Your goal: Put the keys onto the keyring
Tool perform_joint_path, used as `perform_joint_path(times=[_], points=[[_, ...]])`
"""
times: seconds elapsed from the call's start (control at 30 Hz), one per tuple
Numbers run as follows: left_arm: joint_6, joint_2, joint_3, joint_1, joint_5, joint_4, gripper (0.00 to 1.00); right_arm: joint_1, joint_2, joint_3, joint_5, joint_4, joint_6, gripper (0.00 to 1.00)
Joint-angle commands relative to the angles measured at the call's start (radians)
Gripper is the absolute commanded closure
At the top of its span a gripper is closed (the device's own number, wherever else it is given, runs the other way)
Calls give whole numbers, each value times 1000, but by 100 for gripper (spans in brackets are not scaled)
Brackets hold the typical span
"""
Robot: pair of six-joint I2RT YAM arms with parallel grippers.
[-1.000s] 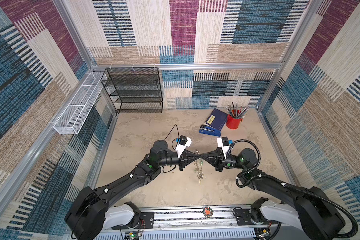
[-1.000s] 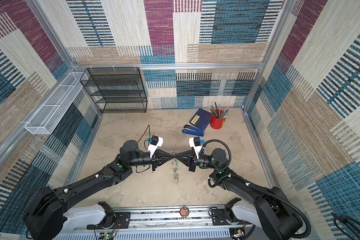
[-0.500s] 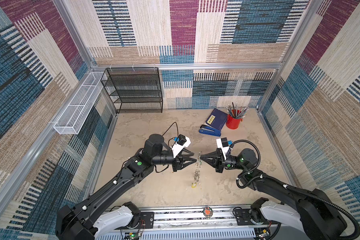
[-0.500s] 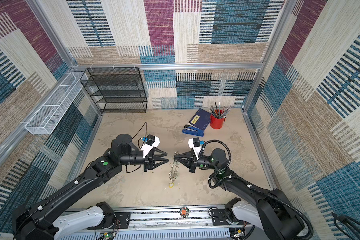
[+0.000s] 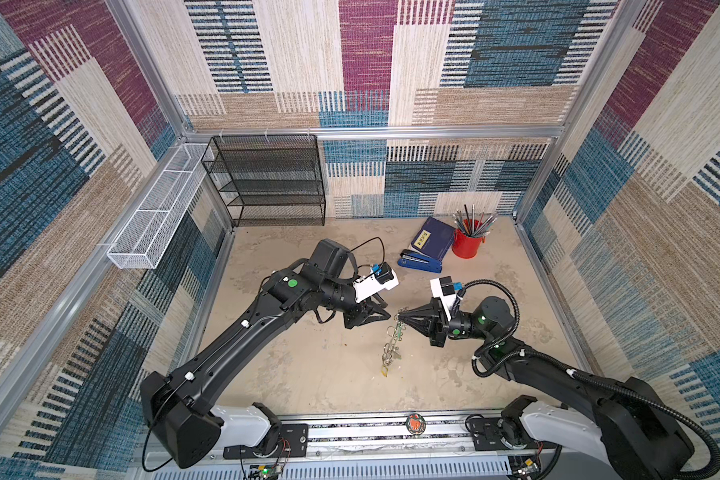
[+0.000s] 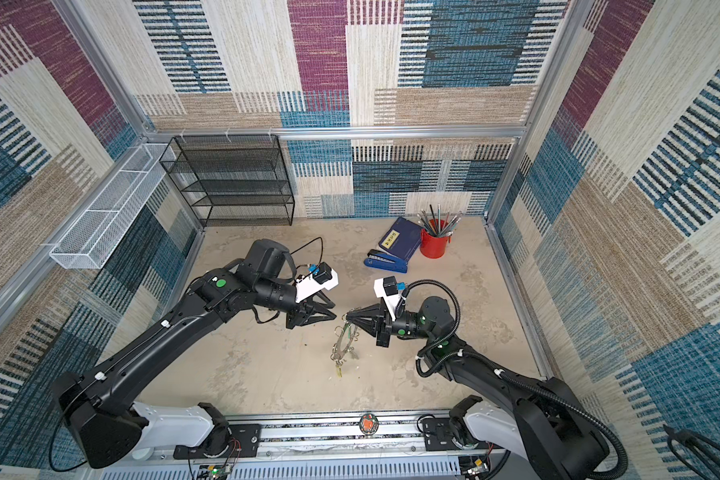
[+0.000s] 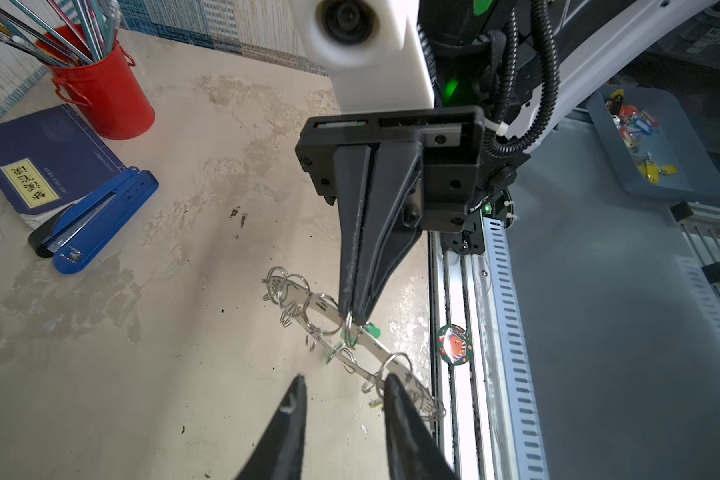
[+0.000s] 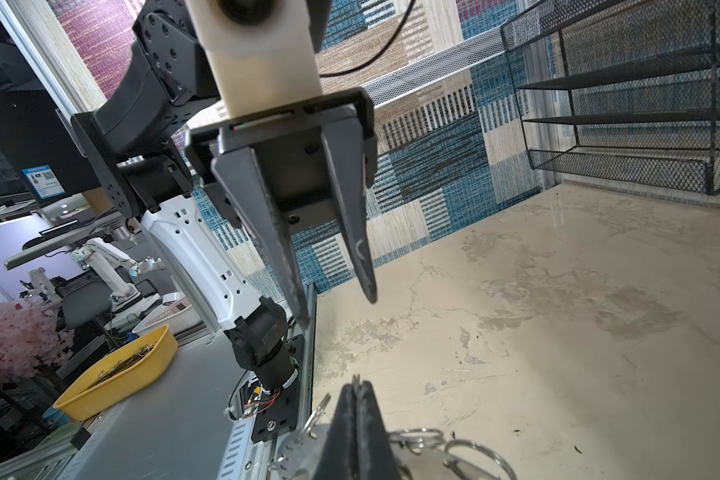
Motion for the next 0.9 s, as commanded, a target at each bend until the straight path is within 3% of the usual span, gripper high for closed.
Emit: perform_joint_path(times=[0.0,0.53,0.87], points=[[42,31,26,-11,25,-50,67,2,5,9,-10,30,-4,100],[61,103,71,-39,34,-73,75,5,6,9,-8,29,-4,100],[63,118,74,-40,39,-82,89,5,6,8,-4,29,-3,100]])
